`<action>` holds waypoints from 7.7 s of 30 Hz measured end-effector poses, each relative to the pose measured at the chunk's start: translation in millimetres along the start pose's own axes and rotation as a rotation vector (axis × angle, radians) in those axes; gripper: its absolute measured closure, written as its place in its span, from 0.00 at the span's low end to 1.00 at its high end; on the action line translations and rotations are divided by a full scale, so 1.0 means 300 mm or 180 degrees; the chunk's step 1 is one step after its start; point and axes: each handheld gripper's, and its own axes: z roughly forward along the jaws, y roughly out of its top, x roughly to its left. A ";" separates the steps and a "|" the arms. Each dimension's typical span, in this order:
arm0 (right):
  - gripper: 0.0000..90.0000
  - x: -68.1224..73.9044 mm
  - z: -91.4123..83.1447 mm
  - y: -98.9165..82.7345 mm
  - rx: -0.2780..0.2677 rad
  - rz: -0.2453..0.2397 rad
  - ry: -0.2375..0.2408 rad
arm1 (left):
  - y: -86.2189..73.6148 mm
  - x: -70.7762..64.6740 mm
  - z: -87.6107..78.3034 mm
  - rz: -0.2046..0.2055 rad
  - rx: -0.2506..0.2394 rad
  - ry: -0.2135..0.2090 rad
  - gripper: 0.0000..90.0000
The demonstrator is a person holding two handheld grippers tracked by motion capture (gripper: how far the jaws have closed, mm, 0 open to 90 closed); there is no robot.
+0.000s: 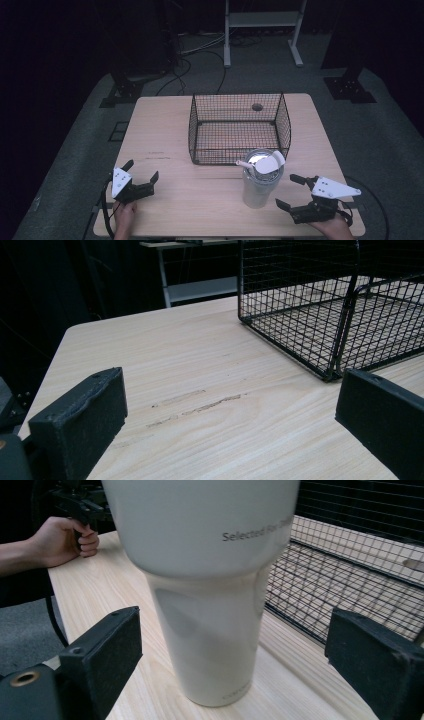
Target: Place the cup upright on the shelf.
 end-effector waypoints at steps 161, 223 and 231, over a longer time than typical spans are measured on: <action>0.10 -0.164 0.455 0.606 -0.0444 -0.0145 0.0272 | 0.000 0.005 0.001 -0.0003 -0.0033 -0.0010 0.00; 0.10 -0.355 0.896 0.523 0.0216 0.0012 0.0215 | 0.000 0.008 -0.002 -0.0012 -0.0030 -0.0031 0.00; 0.10 -0.364 0.921 0.500 0.0273 0.0028 0.0222 | 0.000 0.009 -0.002 -0.0010 -0.0031 -0.0030 0.00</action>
